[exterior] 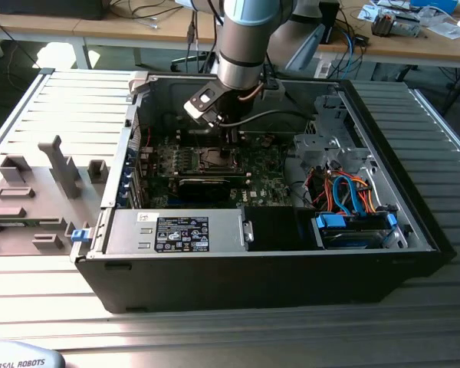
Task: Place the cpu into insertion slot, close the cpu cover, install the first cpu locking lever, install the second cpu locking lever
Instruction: 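Close the cpu cover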
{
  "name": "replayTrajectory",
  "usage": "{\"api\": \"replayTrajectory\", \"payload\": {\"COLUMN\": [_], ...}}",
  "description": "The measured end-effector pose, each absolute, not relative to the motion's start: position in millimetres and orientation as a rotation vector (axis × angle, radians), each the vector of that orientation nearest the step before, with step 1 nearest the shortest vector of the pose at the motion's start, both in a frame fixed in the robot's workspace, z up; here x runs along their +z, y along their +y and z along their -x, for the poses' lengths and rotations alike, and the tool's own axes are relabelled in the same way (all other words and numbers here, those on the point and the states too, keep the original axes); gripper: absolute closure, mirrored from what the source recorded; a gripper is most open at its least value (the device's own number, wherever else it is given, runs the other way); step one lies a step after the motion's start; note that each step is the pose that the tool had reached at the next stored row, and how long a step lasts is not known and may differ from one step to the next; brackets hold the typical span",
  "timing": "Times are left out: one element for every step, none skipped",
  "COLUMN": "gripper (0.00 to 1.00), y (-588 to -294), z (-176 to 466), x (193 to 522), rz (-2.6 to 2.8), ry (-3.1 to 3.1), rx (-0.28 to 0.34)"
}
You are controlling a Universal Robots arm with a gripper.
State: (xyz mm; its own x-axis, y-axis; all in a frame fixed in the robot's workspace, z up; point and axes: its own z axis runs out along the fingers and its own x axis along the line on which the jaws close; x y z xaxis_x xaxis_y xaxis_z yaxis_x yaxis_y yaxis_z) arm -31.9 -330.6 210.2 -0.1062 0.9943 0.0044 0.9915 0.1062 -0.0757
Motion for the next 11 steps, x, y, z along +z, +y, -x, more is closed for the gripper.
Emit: {"api": "replayTrajectory", "payload": {"gripper": [0.89, 0.89, 0.89, 0.89, 0.89, 0.89, 0.89, 0.89, 0.89, 0.89, 0.89], "y": [-330.6, -330.6, -330.7, -330.7, -330.7, -330.7, -330.7, -330.7, -330.7, -330.6, -330.7], "z": [31.3, 30.6, 30.0, 28.7, 27.6, 26.3, 25.4, 24.1, 22.8, 21.6, 20.3], "x": [210.5, 210.5, 210.6, 210.7, 210.7, 210.6, 210.6, 210.6, 210.6, 210.6, 210.6], "rz": [2.063, 2.063, 2.063, 2.063, 2.063, 2.063, 2.063, 2.063, 2.063, 2.062, 2.062], "ry": [-2.296, -2.296, -2.296, -2.295, -2.295, -2.295, -2.295, -2.295, -2.295, -2.295, -2.294], "rx": [0.083, 0.083, 0.083, 0.083, 0.084, 0.084, 0.084, 0.084, 0.084, 0.085, 0.085]}}
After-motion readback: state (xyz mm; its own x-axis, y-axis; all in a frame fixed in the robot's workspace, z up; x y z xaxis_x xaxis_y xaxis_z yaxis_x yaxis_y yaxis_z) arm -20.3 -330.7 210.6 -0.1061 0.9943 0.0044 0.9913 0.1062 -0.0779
